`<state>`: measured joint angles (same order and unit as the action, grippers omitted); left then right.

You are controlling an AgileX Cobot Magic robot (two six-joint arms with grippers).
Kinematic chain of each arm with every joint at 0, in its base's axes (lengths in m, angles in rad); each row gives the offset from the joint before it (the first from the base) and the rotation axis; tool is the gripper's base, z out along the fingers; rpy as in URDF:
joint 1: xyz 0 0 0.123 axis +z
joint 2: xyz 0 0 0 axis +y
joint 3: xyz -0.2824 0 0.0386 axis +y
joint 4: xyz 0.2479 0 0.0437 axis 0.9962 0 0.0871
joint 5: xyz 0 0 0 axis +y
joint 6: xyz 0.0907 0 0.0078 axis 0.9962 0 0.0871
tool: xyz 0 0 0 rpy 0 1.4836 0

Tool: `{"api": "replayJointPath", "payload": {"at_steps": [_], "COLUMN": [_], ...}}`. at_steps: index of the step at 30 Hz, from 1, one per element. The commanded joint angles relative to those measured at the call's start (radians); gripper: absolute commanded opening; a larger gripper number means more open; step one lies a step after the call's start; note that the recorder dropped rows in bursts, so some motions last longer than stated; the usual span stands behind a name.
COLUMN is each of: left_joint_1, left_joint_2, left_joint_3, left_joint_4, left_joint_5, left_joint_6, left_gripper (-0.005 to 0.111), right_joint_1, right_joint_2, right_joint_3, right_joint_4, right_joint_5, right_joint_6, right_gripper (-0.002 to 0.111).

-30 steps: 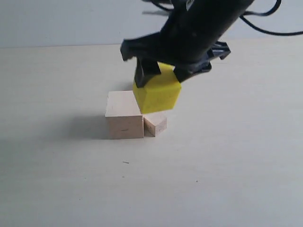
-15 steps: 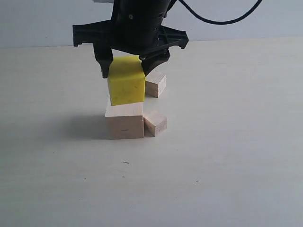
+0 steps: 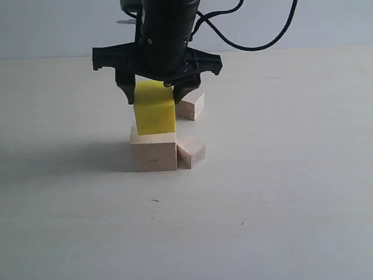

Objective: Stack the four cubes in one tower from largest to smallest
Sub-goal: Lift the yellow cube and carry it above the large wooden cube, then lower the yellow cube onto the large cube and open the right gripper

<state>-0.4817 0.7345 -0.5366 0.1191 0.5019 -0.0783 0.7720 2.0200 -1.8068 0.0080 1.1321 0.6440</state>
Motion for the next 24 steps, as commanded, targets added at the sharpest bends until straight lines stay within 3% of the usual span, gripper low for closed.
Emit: {"api": "replayJointPath", "payload": {"at_steps": [1, 24], "left_joint_1": [0.003, 0.003], "left_joint_2": [-0.002, -0.002], "left_joint_3": [0.002, 0.002], "left_joint_4": [-0.007, -0.017], "left_joint_5": [-0.011, -0.011], "left_joint_6": [-0.008, -0.008], "left_gripper": [0.000, 0.000], "right_joint_1": [0.000, 0.000], "right_joint_2": [0.019, 0.058], "right_joint_3": [-0.007, -0.007], "right_joint_4": [-0.023, -0.052], "right_joint_5": [-0.049, -0.085], "right_joint_6": [0.021, 0.041], "right_gripper": [0.000, 0.000]}}
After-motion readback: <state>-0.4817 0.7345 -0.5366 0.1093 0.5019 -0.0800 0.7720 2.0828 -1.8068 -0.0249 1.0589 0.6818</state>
